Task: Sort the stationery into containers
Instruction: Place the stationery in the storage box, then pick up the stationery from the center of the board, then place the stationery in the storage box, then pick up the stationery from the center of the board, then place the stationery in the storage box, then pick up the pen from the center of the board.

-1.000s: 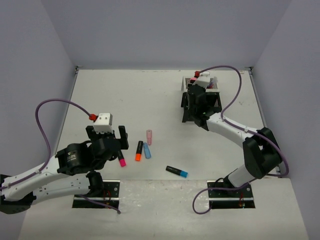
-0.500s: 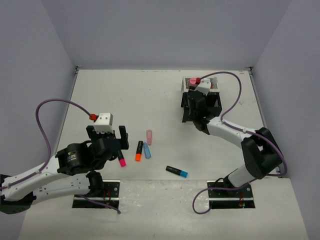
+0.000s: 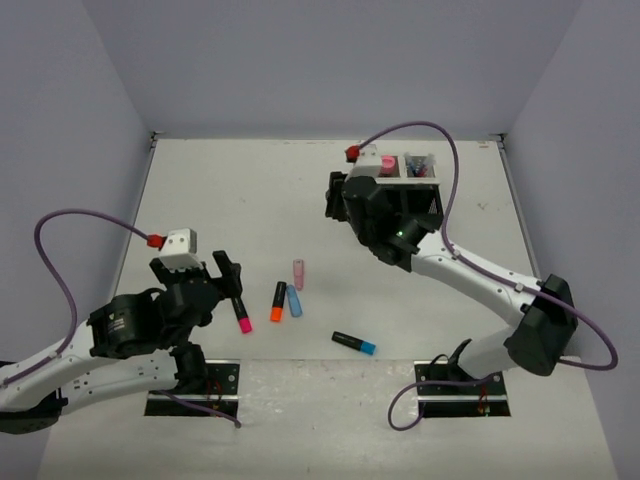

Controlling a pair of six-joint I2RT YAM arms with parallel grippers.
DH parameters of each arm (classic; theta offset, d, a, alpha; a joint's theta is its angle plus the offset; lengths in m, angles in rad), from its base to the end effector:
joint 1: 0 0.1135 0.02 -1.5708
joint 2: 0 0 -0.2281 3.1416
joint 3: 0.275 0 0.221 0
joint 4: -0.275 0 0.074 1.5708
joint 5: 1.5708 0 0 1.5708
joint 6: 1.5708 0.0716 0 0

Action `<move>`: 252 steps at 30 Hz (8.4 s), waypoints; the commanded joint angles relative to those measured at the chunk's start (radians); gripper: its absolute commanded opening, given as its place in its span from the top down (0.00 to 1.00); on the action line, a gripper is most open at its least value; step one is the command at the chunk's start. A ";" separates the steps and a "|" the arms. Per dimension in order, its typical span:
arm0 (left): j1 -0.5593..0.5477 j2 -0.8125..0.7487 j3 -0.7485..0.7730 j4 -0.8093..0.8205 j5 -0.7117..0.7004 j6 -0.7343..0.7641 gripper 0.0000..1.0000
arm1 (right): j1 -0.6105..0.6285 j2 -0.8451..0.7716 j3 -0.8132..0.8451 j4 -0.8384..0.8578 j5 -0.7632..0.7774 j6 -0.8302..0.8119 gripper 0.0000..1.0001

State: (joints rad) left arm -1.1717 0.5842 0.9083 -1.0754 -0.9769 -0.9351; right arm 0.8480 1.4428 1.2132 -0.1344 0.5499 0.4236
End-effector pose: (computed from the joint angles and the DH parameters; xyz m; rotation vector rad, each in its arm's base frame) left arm 0.0918 -0.0650 0.2861 -0.2133 1.9576 -0.2200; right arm 0.2515 0.2286 0.3017 -0.0382 1.8929 0.3387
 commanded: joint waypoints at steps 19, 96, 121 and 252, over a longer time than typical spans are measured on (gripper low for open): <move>0.009 0.017 0.032 -0.012 -0.052 -0.044 0.00 | 0.131 0.617 0.379 -0.467 -0.321 0.297 0.50; 0.020 -0.045 0.046 -0.100 -0.101 -0.159 0.00 | 0.104 0.153 -0.039 -0.191 -0.171 0.178 0.58; 0.020 -0.041 0.032 -0.032 -0.065 -0.076 0.00 | 0.289 0.589 0.264 -0.452 -0.283 0.257 0.57; 0.316 0.471 -0.135 0.489 0.570 -0.664 1.00 | 0.258 -0.298 -0.811 0.784 -0.461 0.269 0.26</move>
State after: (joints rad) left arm -0.8597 1.1076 0.7619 -0.5618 -0.4175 -1.4261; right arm 1.0266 1.1006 0.3964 0.3796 -0.1422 0.6559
